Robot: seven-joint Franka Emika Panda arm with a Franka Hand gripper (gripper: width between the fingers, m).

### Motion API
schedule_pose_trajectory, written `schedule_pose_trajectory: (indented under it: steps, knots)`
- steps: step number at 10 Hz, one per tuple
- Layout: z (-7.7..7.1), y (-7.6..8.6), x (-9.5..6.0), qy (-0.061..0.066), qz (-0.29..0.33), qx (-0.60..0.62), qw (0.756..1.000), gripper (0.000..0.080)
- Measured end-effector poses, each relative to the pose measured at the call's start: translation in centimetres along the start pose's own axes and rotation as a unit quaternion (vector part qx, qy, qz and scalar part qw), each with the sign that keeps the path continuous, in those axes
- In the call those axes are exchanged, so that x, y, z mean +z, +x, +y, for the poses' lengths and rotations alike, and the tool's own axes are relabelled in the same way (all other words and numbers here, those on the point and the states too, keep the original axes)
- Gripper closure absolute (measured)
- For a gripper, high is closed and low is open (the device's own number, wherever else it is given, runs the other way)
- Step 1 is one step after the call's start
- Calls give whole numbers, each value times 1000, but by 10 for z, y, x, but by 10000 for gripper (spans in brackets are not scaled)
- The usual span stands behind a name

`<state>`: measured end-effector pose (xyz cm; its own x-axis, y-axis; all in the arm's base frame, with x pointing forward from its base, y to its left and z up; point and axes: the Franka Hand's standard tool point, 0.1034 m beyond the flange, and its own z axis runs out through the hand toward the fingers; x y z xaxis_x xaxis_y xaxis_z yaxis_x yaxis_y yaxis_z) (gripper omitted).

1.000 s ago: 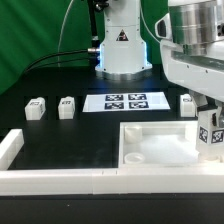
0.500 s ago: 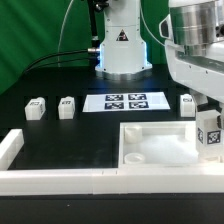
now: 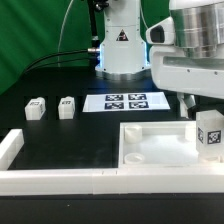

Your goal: Assemble one leg

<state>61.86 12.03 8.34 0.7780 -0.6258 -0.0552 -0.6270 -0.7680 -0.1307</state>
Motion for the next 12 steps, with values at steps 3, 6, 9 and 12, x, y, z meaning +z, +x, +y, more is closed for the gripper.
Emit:
schedule_pose_trajectory:
  steps: [3, 6, 9, 12]
  knots:
    - [-1, 0, 0, -15, 10, -187, 982, 151]
    - [-4, 2, -1, -35, 14, -372, 927, 151]
    - [-1, 5, -1, -35, 13, -417, 908, 151]
    - [0, 6, -1, -35, 13, -417, 908, 264]
